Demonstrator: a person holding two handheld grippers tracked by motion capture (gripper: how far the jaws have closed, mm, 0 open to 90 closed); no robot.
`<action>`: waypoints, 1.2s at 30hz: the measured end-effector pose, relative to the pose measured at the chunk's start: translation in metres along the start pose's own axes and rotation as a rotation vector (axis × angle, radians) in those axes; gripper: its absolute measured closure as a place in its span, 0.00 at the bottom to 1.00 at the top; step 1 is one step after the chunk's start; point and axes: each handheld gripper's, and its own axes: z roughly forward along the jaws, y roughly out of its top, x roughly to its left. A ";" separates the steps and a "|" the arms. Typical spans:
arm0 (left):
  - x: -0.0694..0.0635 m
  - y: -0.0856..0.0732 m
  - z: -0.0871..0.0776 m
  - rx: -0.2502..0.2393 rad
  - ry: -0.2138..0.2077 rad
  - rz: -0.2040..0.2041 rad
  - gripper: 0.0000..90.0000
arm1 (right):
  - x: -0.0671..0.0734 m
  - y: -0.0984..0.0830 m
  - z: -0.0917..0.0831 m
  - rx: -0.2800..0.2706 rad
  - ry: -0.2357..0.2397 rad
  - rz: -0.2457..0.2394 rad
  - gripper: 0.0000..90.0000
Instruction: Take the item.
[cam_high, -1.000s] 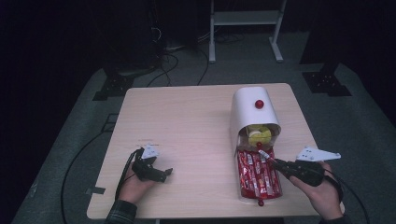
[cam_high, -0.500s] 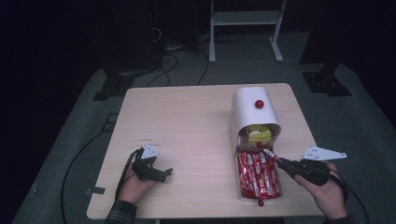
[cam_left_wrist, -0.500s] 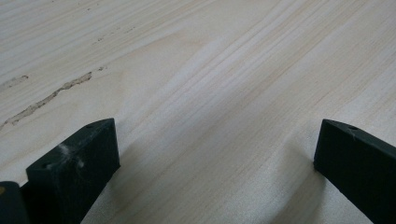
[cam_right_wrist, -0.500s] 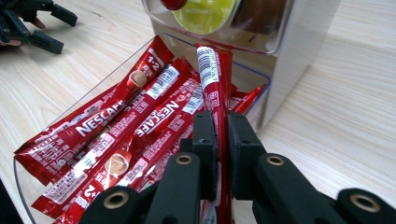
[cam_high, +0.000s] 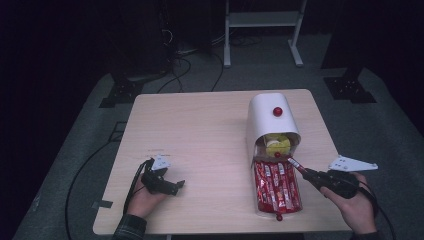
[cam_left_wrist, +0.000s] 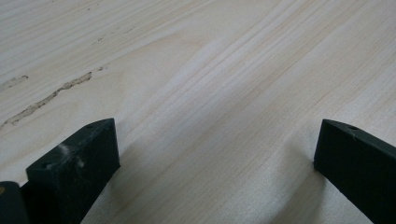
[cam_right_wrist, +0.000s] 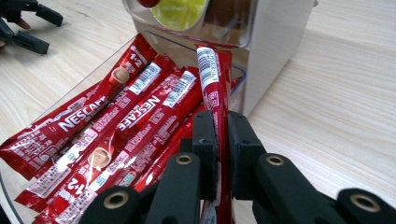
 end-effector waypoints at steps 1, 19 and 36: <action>0.000 0.000 0.000 0.000 0.000 0.000 0.00 | -0.001 0.000 0.000 0.000 -0.002 0.001 0.92; 0.000 0.000 0.000 0.000 -0.001 0.000 0.00 | -0.007 -0.002 -0.008 -0.004 -0.017 0.004 0.92; 0.000 0.000 0.000 0.000 -0.001 0.000 0.00 | -0.021 -0.005 -0.013 -0.029 -0.059 0.031 0.92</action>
